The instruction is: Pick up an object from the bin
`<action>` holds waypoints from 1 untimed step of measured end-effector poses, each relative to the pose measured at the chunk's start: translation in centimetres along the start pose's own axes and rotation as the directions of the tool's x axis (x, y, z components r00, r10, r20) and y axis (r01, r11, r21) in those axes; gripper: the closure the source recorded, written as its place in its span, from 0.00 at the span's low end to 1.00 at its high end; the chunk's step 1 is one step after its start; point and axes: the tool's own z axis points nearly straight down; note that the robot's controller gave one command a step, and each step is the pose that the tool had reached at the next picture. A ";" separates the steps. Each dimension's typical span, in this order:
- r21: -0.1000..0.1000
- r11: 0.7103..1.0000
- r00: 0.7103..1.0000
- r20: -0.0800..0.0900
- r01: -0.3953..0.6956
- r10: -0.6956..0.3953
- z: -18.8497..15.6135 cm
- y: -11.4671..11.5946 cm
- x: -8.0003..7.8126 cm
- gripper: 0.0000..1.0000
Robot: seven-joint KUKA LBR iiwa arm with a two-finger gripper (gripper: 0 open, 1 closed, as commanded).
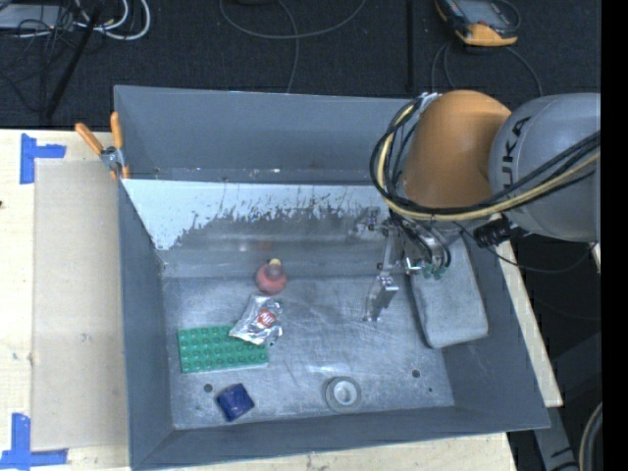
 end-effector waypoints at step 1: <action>-0.001 0.977 0.977 0.006 0.215 -0.215 0.7 9.4 0.9 0.00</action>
Offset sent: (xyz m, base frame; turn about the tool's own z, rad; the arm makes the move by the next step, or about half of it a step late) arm -0.0086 0.0898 -0.0064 -0.2142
